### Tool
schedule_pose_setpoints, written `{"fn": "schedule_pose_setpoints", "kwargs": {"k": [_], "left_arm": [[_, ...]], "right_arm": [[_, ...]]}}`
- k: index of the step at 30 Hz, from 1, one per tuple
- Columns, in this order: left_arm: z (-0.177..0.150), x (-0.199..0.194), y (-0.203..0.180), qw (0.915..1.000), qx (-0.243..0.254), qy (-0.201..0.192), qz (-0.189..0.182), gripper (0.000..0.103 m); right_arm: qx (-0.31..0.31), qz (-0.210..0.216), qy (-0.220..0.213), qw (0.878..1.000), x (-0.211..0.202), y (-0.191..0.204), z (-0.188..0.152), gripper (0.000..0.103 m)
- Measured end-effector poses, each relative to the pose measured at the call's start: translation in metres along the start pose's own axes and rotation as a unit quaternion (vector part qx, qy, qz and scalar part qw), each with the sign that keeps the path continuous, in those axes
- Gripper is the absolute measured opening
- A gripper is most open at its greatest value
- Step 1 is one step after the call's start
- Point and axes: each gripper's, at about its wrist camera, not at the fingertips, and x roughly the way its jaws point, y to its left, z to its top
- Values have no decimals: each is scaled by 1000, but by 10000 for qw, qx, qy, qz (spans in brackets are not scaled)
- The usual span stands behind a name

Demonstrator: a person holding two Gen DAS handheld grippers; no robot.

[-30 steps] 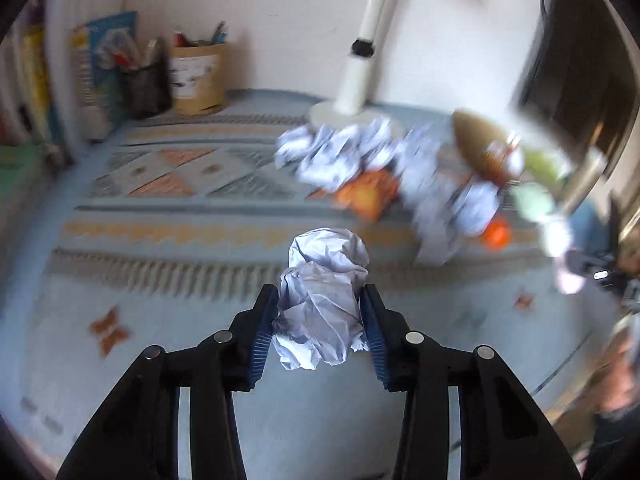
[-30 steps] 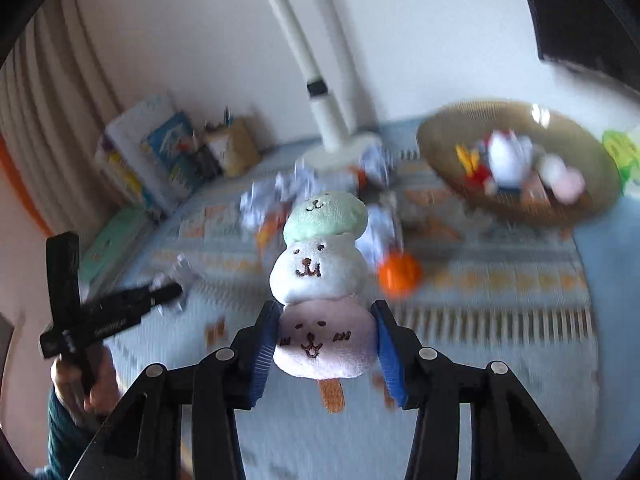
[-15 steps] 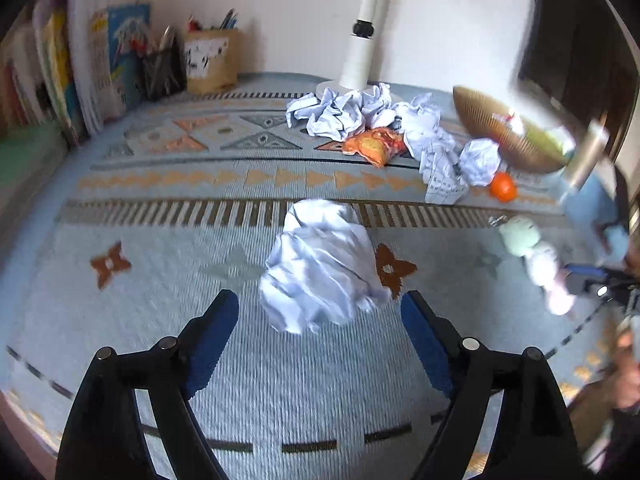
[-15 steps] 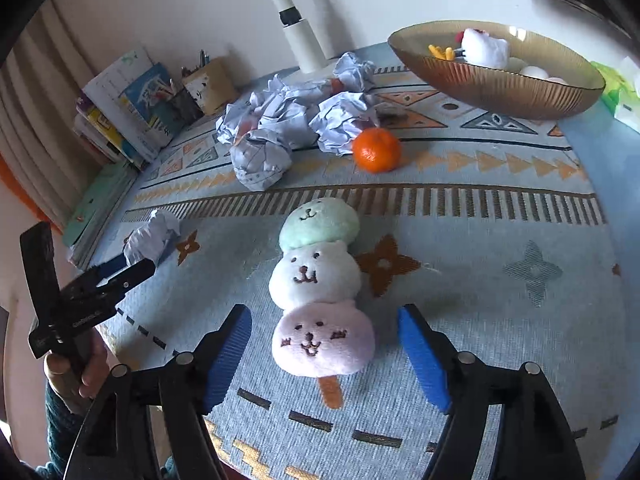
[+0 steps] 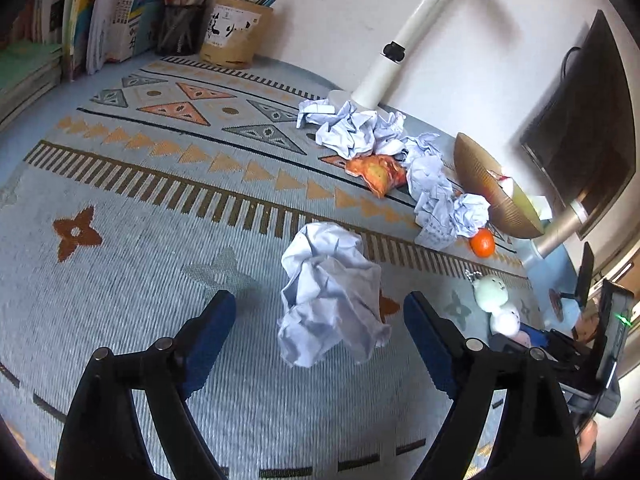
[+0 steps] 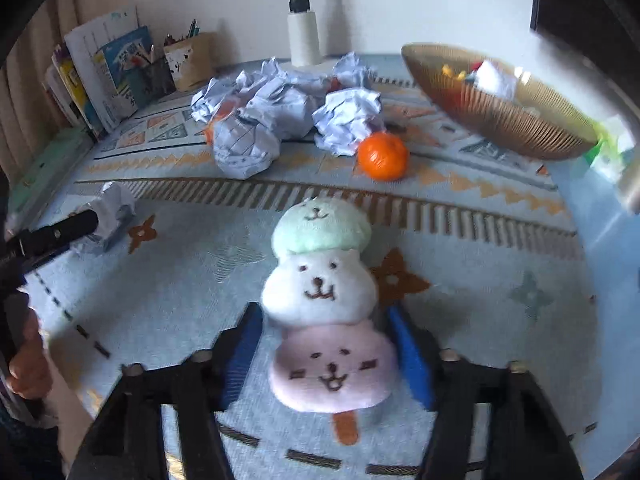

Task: Organize objects

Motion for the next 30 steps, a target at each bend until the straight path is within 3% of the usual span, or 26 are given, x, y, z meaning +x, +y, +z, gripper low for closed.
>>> {"fn": "schedule_pose_setpoints", "kwargs": {"k": [2, 3, 4, 8, 12, 19, 25, 30], "left_arm": [[-1, 2, -5, 9998, 120, -28, 178, 76], [-1, 2, -6, 9996, 183, -51, 216, 48], [-2, 4, -8, 9996, 234, -7, 123, 36], [-2, 0, -14, 9989, 384, -130, 225, 36], [6, -17, -33, 9980, 505, -389, 11, 36], [46, -26, -110, 9897, 1158, -779, -318, 36], [102, 18, -198, 9808, 1549, -909, -755, 36], [150, 91, -258, 9807, 1653, -593, -855, 36]], "right_arm": [[-58, -9, -36, 10000, -2, 2, -1, 52], [-51, 5, -72, 10000, -3, 1, -2, 51], [-61, 30, -101, 9999, -4, 2, -3, 51], [-66, 271, -342, 9990, -18, -3, -7, 51], [135, 551, -719, 9958, -41, -22, -3, 51], [863, 637, -1256, 9863, -77, -88, 16, 51], [1515, 171, -1573, 9757, -91, -164, 71, 51], [2207, -107, -1496, 9637, -71, -223, 130, 51]]}}
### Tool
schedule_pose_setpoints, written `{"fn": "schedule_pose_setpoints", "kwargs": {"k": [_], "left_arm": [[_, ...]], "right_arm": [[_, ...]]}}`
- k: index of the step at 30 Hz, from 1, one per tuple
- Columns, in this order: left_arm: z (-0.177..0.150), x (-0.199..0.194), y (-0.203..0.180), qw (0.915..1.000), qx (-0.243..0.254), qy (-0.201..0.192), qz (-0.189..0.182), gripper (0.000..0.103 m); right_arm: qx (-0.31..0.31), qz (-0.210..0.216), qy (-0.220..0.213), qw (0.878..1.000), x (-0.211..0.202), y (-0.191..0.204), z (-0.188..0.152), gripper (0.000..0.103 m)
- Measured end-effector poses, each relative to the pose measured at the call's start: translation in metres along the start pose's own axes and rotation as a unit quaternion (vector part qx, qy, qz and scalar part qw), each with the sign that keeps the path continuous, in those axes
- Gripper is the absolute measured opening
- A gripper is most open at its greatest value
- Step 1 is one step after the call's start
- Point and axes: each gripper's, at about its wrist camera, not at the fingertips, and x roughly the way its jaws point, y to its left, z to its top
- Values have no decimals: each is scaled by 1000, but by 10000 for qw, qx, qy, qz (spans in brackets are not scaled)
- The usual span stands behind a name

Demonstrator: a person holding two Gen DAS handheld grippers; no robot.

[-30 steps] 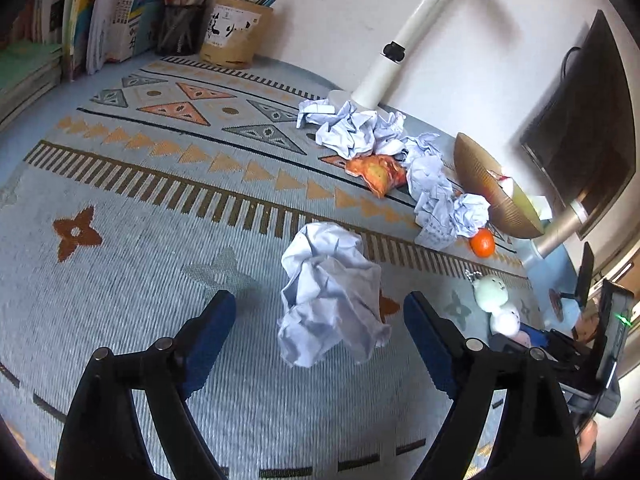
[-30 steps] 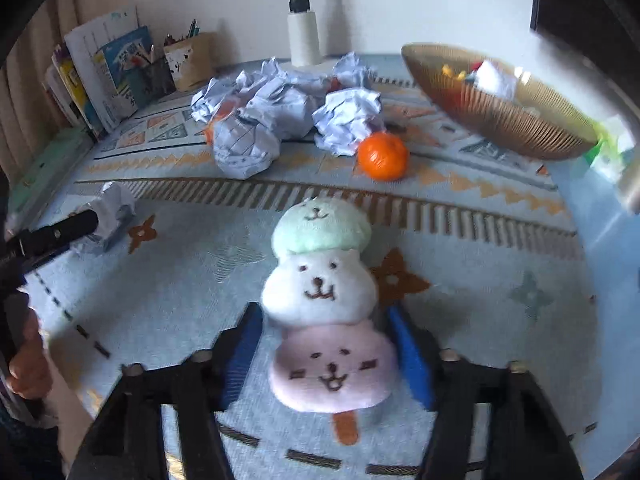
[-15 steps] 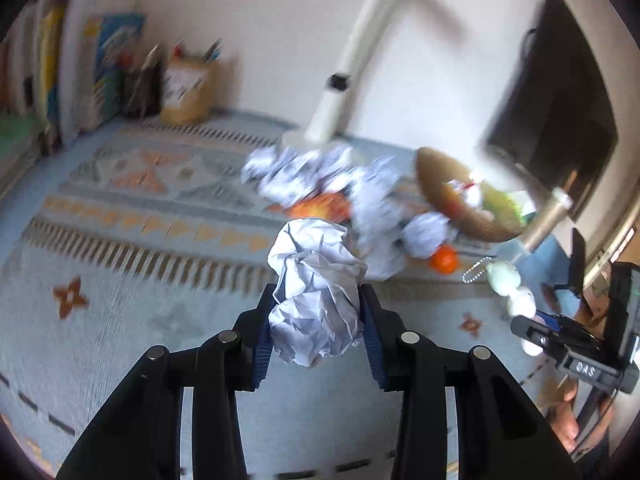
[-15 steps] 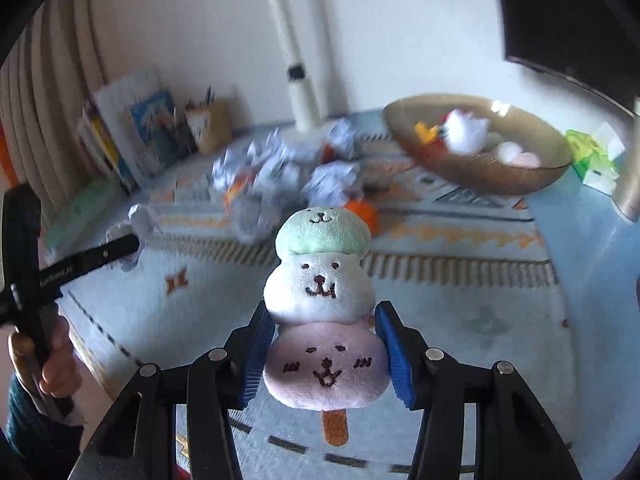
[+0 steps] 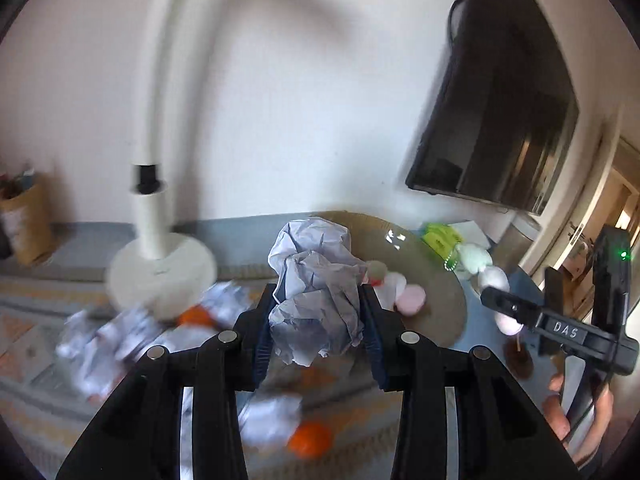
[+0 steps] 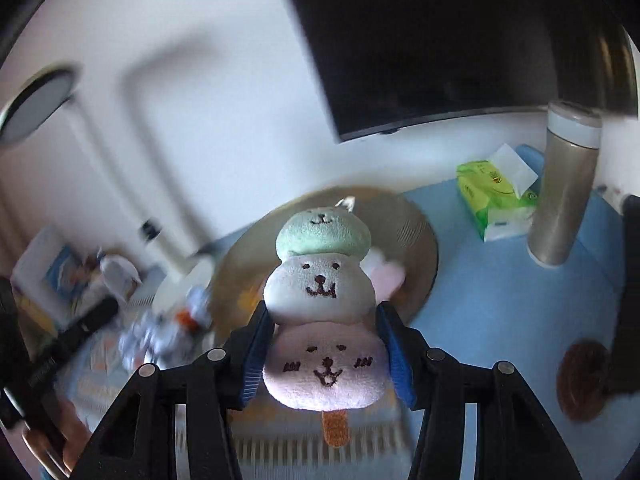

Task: Organize objects
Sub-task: 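Drop the paper ball into the bowl with the left tool while the right tool drops the dango plush there, then grasp a grid-printed paper ball with the left tool while the right tool grasps a white paper ball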

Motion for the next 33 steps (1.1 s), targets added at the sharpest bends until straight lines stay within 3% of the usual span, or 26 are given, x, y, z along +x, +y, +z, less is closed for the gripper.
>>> {"fn": "schedule_pose_setpoints", "kwargs": {"k": [3, 6, 8, 12, 14, 15, 17, 23, 27, 30, 33], "left_arm": [[15, 46, -4, 9995, -249, 139, 101, 36], [15, 82, -8, 9989, -404, 219, -1, 36], [10, 98, -15, 9994, -286, 214, -50, 36], [7, 114, -21, 9996, -34, 245, -110, 42], [4, 122, -20, 9990, -35, 427, -114, 57], [2, 125, -20, 9985, -7, 529, -120, 78], [0, 125, -17, 9984, -44, 556, -99, 87], [7, 62, -14, 9979, -276, 223, -551, 87], [-23, -9, 3, 9973, -377, -12, -624, 87], [-62, -61, 37, 9971, -724, -173, -184, 87], [-102, -106, 87, 9919, -1156, -166, 506, 92]], "right_arm": [[367, -73, -82, 9993, 29, -17, 27, 51], [339, -303, -315, 9985, 53, -21, 40, 51], [222, -506, -372, 9978, 65, -22, 40, 51], [-98, -454, -252, 9986, 82, -20, 32, 53], [-15, -344, -29, 9994, 89, -20, 31, 72], [99, -282, -38, 9995, 89, -23, 31, 85], [172, -155, -157, 9996, 85, -29, 28, 88], [216, -115, -720, 9971, 56, -31, 25, 88], [301, 272, -775, 9962, 15, -19, 14, 88], [66, 437, -854, 9954, -23, -3, -12, 99], [-171, 520, -1065, 9928, -51, 10, -51, 100]]}}
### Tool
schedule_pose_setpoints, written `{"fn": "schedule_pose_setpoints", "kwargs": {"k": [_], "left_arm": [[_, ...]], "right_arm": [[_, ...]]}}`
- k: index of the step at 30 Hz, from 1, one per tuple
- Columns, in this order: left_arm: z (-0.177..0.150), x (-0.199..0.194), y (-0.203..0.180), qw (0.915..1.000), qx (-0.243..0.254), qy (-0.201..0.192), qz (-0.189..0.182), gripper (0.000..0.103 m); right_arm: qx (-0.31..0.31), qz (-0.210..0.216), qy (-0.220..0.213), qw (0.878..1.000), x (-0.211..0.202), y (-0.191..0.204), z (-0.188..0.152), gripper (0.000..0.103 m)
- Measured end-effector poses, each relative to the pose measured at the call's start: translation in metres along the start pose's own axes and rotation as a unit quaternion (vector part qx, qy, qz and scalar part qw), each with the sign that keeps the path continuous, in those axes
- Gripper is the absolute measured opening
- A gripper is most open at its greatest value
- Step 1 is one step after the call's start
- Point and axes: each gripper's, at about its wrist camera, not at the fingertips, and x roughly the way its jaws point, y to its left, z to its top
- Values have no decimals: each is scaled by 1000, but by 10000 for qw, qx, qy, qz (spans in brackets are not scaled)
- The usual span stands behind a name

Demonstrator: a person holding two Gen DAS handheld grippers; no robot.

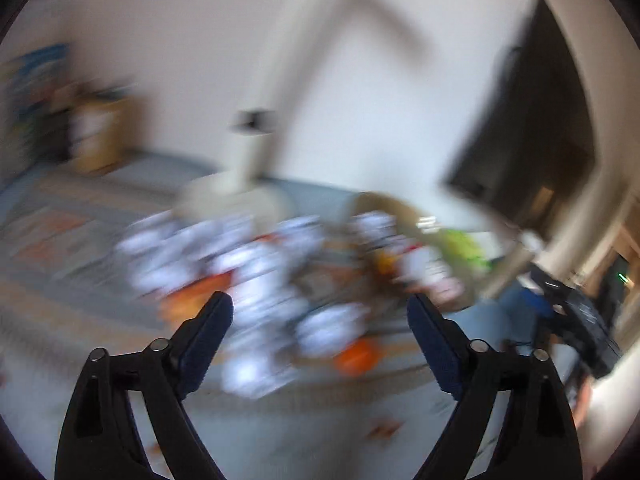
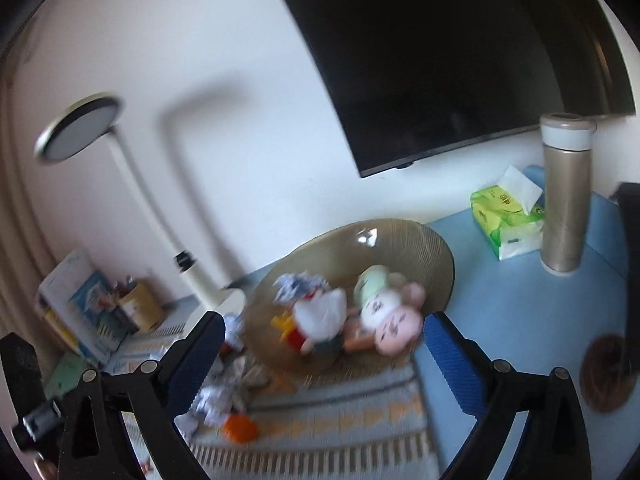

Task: Organize objects
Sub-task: 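Grasp a grid-printed paper ball with the left tool while the right tool grasps a white paper ball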

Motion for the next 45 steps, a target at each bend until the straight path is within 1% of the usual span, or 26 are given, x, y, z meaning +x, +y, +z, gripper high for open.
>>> {"fn": "schedule_pose_setpoints", "kwargs": {"k": [1, 2, 3, 5, 7, 8, 9, 11, 12, 13, 15, 17, 20, 23, 26, 28, 30, 31, 33, 35, 37, 38, 41, 42, 43, 45], "left_arm": [[-8, -9, 19, 9993, -111, -29, 347, 92], [-18, -18, 39, 9964, -220, -104, 810, 92], [-25, -23, 55, 9929, -272, -142, 1150, 92], [-34, -26, 84, 9846, -386, -183, 1697, 92], [-43, -28, 100, 9769, -409, -251, 2082, 92], [-48, -27, 105, 9759, -430, -272, 2122, 92], [-51, -23, 105, 9767, -421, -237, 2089, 92], [-50, -17, 99, 9768, -276, -155, 2116, 92], [-48, -15, 93, 9770, -148, -249, 2115, 93], [-49, -14, 93, 9769, -119, -248, 2118, 95], [-49, -7, 93, 9782, -91, -32, 2075, 96], [-51, -4, 92, 9792, -17, 54, 2029, 96], [-55, -5, 85, 9793, 177, 25, 2018, 96], [-57, -4, 76, 9783, 420, 31, 2029, 96], [-58, -2, 68, 9774, 645, 81, 2009, 96], [-60, -2, 63, 9762, 766, 70, 2029, 96], [-62, -2, 58, 9739, 894, 59, 2085, 96], [-62, -2, 56, 9735, 952, 54, 2078, 96], [-62, 0, 52, 9737, 1036, 131, 2025, 96], [-55, 1, 46, 9761, 923, 100, 1965, 95], [-48, 4, 34, 9865, 726, 93, 1468, 96], [-44, 10, 25, 9892, 785, 199, 1222, 96], [-39, 31, 4, 9872, 1154, 451, 1005, 96], [-39, 37, 2, 9869, 1179, 502, 976, 96], [-38, 42, 1, 9872, 1171, 577, 913, 96], [-37, 54, 0, 9884, 1126, 787, 655, 95]], "right_arm": [[-31, -65, -7, 10000, -6, 4, -13, 100], [-12, -89, 101, 9999, -7, 6, -25, 100], [28, -2, 265, 9996, -6, 10, -38, 100], [72, 95, 495, 9987, -2, 15, -61, 100], [-121, -80, 445, 9989, 4, 23, -84, 100], [-256, -319, 412, 9983, 6, 27, -93, 100], [-355, -574, 522, 9964, 11, 32, -95, 100], [-478, -490, 351, 9970, 8, 38, -94, 102], [-523, -552, 360, 9965, 9, 39, -96, 103], [-551, -653, 510, 9950, 15, 39, -98, 103], [-572, -680, 727, 9934, 24, 40, -99, 103], [-684, -761, 715, 9922, 25, 43, -100, 103], [-1008, -885, 720, 9883, 29, 54, -107, 103], [-1488, -1133, 712, 9798, 32, 73, -114, 103], [-2068, -1416, 688, 9656, 35, 95, -124, 103], [-2389, -1420, 718, 9579, 36, 105, -130, 103], [-2528, -1262, 886, 9551, 40, 109, -133, 103], [-2520, -1125, 1090, 9550, 44, 109, -133, 101], [-2317, -628, 1711, 9555, 55, 108, -130, 99], [-2203, -174, 2212, 9499, 65, 114, -128, 96], [-2291, -10, 2225, 9476, 68, 127, -123, 96], [-2308, 1, 2240, 9469, 72, 133, -119, 96], [-1985, -81, 2596, 9451, 98, 133, -108, 95], [-1719, -53, 2744, 9461, 109, 124, -103, 85], [-1447, 81, 2810, 9487, 116, 116, -97, 78], [-1105, 529, 2805, 9520, 124, 112, -86, 78]]}}
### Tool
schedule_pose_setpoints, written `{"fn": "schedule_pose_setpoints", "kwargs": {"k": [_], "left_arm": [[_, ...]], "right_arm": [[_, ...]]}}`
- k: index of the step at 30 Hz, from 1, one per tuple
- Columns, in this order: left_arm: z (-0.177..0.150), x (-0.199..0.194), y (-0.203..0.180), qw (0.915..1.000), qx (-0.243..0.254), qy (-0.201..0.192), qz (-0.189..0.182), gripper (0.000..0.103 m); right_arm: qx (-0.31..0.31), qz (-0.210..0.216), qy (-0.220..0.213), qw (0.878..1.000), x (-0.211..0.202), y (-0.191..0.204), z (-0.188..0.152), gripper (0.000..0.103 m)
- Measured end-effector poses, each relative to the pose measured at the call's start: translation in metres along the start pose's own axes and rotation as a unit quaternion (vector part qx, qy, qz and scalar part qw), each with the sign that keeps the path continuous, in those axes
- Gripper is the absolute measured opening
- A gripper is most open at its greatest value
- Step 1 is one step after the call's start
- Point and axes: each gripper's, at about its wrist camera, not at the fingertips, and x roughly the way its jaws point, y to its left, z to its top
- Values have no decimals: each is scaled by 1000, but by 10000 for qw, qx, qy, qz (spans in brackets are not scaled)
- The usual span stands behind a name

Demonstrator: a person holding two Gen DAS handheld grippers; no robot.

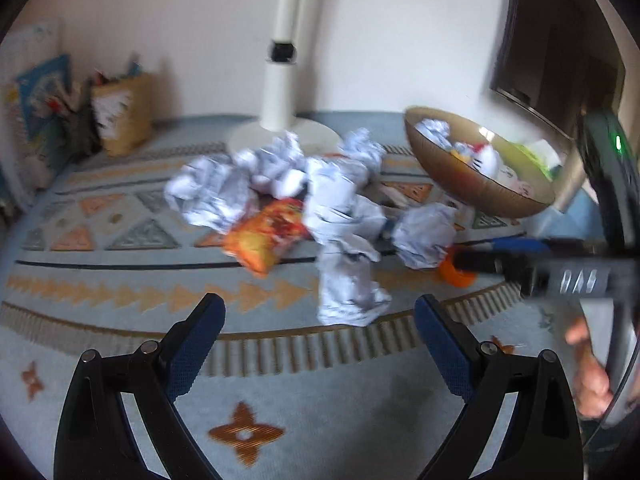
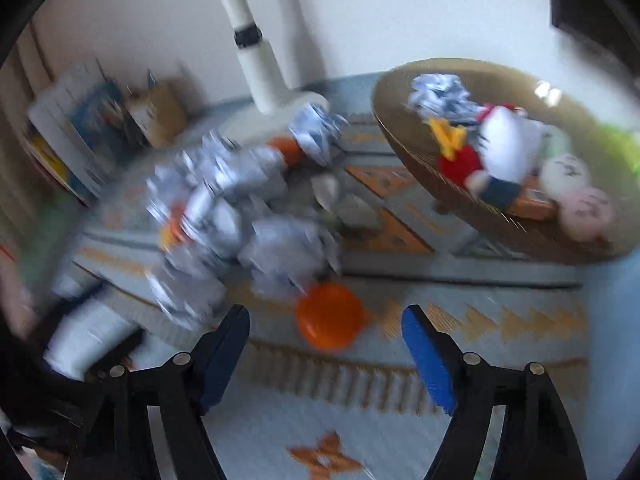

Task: Organize objects
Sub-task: 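Grasp a grid-printed paper ball with the left tool while the right tool grasps a white paper ball, then lift the grid paper ball with the left tool while the right tool holds its paper ball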

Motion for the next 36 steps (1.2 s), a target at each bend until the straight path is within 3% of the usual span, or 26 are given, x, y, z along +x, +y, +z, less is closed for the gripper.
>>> {"fn": "schedule_pose_setpoints", "kwargs": {"k": [2, 4, 5, 6, 9, 12, 17, 19, 21, 24, 27, 29, 31, 33, 36], "left_arm": [[4, 11, -7, 9998, 87, 161, -118, 95], [7, 22, -14, 9993, 122, 314, -128, 92], [8, 27, -17, 9991, 137, 376, -122, 87], [8, 32, -18, 9989, 136, 431, -97, 76], [7, 41, -18, 9982, 74, 579, -131, 42], [4, 36, -9, 9982, -92, 490, -320, 41], [0, -8, 12, 9970, -449, 15, -638, 41], [-8, -26, 24, 9981, -443, -135, -415, 42], [-19, -38, 36, 9990, -387, -221, 26, 42], [-29, -38, 56, 9979, -565, -111, 314, 42], [-29, -24, 68, 9964, -793, -11, 308, 42], [-30, -23, 71, 9960, -821, 9, 344, 42], [-33, -27, 70, 9970, -709, -90, 313, 43], [-35, -23, 66, 9976, -600, 47, 343, 43], [-34, -21, 63, 9981, -509, 108, 335, 43]], "right_arm": [[-106, 111, -67, 9999, 4, 6, 11, 78], [-194, -77, 6, 9998, 17, 12, 20, 78], [-201, -86, 35, 9998, 24, 14, 23, 78], [-169, -32, 88, 9998, 31, 14, 27, 77], [-67, 179, 221, 9996, 44, 13, 29, 48], [-45, 332, -117, 9994, 32, 16, 25, 48], [-133, 544, -743, 9957, -18, 27, 21, 48], [-245, 646, -791, 9945, -37, 38, 9, 49], [-299, 817, -711, 9937, -45, 46, -15, 49], [-288, 726, -335, 9964, -33, 51, -52, 49], [-626, 25, -83, 9980, -20, 60, -74, 49], [-960, -146, -139, 9952, -20, 66, -78, 49], [-1126, -143, -132, 9935, -20, 69, -80, 56], [-1106, -71, -119, 9938, -22, 67, -81, 67], [-948, 207, -106, 9952, -29, 61, -89, 67]]}}
